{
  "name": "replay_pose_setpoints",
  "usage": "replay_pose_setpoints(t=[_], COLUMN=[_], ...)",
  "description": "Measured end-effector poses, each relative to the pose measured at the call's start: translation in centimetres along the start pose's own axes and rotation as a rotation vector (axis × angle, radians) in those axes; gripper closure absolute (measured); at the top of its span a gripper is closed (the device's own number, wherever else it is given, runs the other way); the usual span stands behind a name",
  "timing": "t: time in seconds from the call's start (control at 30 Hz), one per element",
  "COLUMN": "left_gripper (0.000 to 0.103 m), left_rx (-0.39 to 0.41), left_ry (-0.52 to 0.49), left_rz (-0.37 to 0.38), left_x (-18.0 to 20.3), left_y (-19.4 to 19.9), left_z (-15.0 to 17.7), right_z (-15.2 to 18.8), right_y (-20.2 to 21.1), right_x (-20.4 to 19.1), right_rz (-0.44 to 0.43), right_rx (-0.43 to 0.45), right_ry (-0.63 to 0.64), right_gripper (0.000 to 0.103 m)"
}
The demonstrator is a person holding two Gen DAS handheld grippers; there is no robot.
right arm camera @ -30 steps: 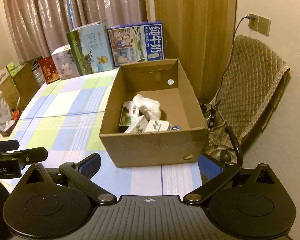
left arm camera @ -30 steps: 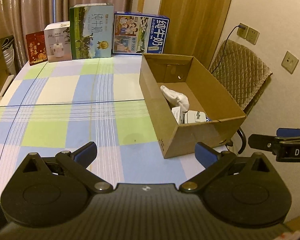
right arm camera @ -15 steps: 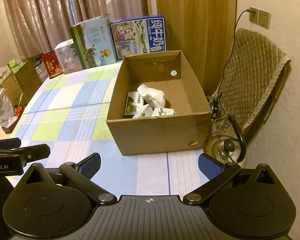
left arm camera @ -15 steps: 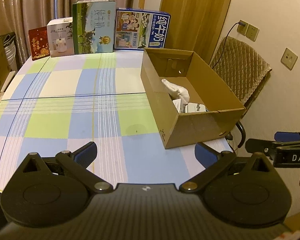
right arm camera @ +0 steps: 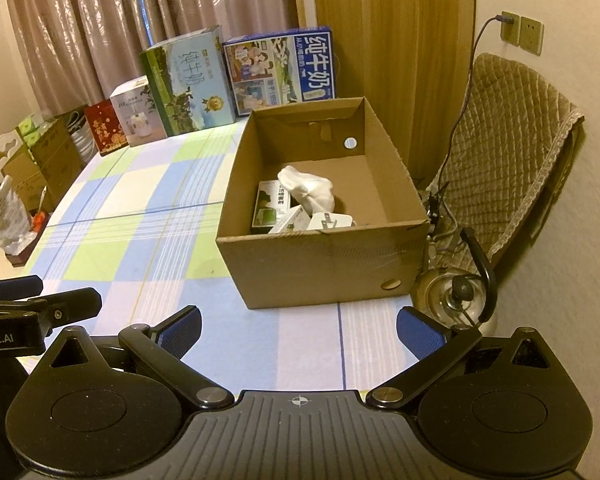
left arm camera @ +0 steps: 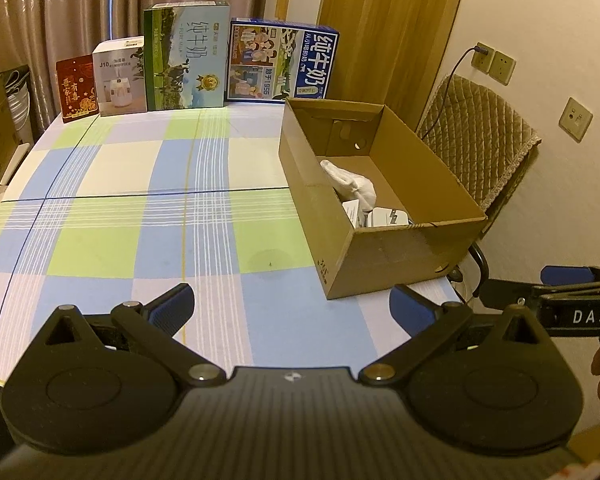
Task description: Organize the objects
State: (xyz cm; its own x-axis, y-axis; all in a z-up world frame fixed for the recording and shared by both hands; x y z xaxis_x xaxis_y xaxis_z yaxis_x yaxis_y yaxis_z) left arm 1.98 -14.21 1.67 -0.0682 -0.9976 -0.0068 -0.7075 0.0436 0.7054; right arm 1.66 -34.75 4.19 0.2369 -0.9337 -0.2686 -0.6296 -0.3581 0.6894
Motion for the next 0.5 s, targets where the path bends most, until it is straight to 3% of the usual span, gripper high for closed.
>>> replay_pose_setpoints(t=[0.5], left_gripper=[0.001], left_rx=[-0.005], left_ry=[0.0], left_rz=[0.007], left_x=[0.03], left_y=[-0.29], left_z=[0.05], right_z=[-0.05], right_y=[-0.16], right_x=[-0.04], right_rz=[0.001], right_rx=[0.0], right_ry=[0.0], right_gripper=[0.002])
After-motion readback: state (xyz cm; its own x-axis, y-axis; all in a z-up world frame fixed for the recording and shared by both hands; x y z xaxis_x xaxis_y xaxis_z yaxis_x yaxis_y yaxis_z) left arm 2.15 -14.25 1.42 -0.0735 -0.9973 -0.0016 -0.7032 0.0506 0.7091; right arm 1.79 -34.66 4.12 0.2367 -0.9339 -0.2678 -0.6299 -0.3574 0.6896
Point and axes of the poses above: each gripper's, at about its wrist camera, not at the fingertips, and y roughly against the way its jaws point, x to its right, z to its underside, the point moved 5 cm from there along -y, roughly the way its jaws point, and after that the axes turned 12 degrees about -z, right-handed, at the moved point
